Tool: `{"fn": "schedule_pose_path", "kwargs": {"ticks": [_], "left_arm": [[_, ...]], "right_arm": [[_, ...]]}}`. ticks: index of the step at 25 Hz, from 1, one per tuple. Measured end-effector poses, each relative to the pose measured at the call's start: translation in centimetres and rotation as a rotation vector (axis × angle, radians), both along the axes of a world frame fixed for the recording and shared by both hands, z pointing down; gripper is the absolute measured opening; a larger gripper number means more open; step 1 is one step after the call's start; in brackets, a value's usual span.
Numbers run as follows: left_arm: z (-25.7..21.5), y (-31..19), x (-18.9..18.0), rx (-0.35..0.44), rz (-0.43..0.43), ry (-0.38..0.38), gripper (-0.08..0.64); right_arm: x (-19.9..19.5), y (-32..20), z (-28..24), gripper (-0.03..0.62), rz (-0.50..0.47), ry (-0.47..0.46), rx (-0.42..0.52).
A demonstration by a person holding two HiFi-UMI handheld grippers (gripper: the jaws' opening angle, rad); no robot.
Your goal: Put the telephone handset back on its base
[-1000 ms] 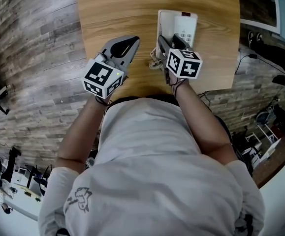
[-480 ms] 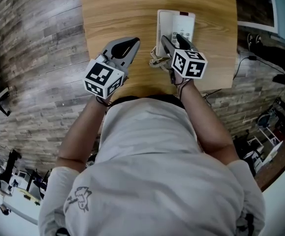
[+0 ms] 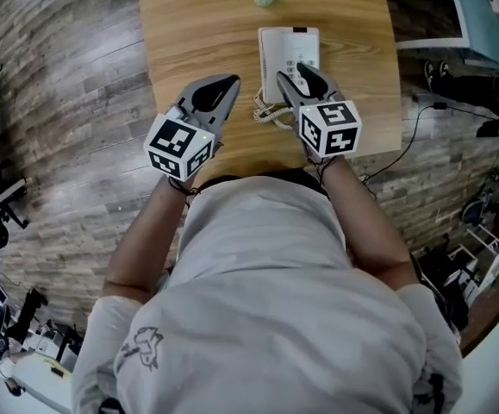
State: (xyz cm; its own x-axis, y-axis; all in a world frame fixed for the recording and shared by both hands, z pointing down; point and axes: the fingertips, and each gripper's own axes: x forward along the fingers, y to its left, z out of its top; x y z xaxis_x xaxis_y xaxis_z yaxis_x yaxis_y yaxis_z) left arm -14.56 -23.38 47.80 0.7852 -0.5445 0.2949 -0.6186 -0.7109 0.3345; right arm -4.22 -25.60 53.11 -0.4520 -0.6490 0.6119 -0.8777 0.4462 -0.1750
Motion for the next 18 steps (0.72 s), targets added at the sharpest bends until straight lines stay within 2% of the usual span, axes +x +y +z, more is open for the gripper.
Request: {"fn": "schedule_pose_path", "kwargs": {"ticks": [5,11,13,18], "left_arm": [[-2.7,1.0,0.9,0.051,-0.011,-0.003,0.005],[-6.7,3.4,2.6,0.124,-0.062,0.009,0.005],[-7.5,4.2,3.4,0.134,-0.087,0.005,0.005],[-9.5,7.4,5.9,0.158,-0.159,0.008,0.005]], "right_arm": [[0.1,1.6,-4.3,0.115,-0.089,-0.013,0.104],[1.6,4.4,-7.9,0.025,-0.228,0.018,0.221],[2.5,5.4,-9.0,0.006,-0.262,0.006,0.244],[4.9,8.9,-12.2,0.006,-0.351,-0.056,0.299]]}}
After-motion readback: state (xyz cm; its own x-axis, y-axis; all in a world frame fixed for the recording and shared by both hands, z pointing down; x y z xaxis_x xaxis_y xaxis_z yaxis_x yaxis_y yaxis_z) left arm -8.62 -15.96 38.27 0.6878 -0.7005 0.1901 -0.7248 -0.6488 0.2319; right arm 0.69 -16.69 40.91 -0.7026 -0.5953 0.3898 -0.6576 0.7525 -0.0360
